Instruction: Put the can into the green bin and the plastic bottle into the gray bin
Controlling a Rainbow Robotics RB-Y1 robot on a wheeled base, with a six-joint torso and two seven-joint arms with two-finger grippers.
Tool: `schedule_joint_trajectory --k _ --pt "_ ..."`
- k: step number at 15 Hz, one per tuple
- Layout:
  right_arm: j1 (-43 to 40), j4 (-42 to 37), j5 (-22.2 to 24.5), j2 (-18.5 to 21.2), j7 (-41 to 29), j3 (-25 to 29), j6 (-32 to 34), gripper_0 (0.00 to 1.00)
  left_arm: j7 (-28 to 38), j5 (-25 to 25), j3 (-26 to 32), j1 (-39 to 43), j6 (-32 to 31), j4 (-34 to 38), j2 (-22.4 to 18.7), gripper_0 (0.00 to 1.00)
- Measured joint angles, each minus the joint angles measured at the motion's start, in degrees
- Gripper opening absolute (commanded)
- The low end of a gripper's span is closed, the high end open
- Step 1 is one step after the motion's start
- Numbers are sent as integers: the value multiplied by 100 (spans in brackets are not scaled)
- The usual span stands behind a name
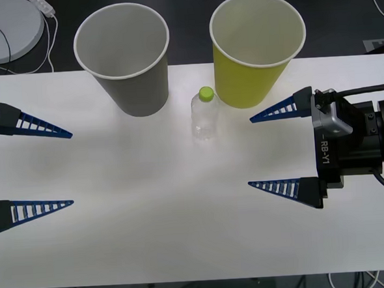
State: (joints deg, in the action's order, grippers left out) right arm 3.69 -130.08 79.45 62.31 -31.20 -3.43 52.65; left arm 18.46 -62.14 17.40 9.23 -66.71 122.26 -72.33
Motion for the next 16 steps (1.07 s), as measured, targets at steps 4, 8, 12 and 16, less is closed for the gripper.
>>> schedule_joint_trajectory --k 4,8,12,16 --pt "0 0 0 0 0 0 0 100 0 0 0 0 0 0 0 100" --pt "-54 163 -135 30 -15 121 -252 100 0 0 0 0 0 0 0 100" --pt "-410 227 -135 159 47 123 -887 100 0 0 0 0 0 0 0 100" --pt "-1067 233 -134 350 166 126 -1805 100 0 0 0 0 0 0 0 100"
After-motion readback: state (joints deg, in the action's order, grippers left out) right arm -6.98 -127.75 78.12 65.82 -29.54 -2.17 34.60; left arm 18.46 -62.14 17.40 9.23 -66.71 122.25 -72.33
